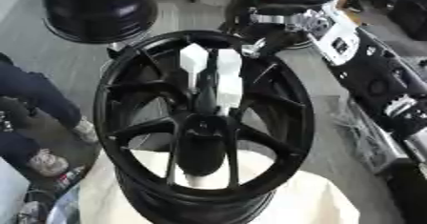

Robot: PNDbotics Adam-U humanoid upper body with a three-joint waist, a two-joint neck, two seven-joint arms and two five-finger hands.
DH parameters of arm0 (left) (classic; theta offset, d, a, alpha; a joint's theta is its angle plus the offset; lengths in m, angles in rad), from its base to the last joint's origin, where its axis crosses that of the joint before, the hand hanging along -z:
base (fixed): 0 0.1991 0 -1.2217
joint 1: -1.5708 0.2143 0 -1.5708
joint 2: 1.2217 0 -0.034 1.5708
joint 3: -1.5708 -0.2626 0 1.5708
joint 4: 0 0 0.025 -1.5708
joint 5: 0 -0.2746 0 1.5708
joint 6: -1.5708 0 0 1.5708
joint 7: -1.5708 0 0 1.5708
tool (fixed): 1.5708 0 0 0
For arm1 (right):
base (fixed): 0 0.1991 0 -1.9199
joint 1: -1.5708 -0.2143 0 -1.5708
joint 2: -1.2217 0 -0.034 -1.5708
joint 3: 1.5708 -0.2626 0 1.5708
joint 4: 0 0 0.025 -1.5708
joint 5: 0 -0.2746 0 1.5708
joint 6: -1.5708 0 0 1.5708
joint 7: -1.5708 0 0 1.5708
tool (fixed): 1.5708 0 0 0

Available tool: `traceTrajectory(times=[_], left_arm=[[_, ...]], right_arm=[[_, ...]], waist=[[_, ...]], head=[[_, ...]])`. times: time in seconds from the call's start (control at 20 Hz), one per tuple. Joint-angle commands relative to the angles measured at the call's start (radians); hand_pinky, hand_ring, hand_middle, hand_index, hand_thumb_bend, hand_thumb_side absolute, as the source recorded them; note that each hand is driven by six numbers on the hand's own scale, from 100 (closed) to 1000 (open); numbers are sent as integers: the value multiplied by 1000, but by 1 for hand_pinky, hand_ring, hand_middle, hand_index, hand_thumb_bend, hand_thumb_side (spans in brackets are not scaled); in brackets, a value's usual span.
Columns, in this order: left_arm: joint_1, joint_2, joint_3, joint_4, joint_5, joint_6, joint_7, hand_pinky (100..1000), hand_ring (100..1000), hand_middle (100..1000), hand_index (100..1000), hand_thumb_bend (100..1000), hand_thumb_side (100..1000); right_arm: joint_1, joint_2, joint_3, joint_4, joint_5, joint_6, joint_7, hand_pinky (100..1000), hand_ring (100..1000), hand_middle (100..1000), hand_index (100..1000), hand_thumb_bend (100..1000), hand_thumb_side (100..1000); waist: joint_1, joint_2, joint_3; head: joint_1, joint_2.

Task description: Pull the pin out of the wheel hub.

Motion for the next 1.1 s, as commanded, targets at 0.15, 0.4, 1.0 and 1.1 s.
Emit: traceTrajectory(times=[0.15,0.4,1.0,1.1], left_arm=[[-11,23,0,-17,0,-1,-1,717,622,590,681,100,872],[-11,23,0,-17,-1,-1,-4,718,623,590,681,100,873],[-11,21,0,-18,-4,1,-9,718,624,590,682,100,875],[-11,20,-1,-18,-4,1,-10,718,624,590,682,100,876]], right_arm=[[-6,-58,37,-53,-19,-321,300,861,865,847,931,100,736],[1,-63,49,-53,-15,-323,300,860,863,847,931,100,748],[2,-35,68,-33,-1,-333,300,858,861,845,930,100,765],[1,-27,73,-28,4,-333,300,858,861,845,930,100,763]], waist=[[5,-15,-5],[5,-14,-6],[3,-13,0],[3,-13,2]], head=[[5,-11],[7,-11],[6,-9],[5,-10]])
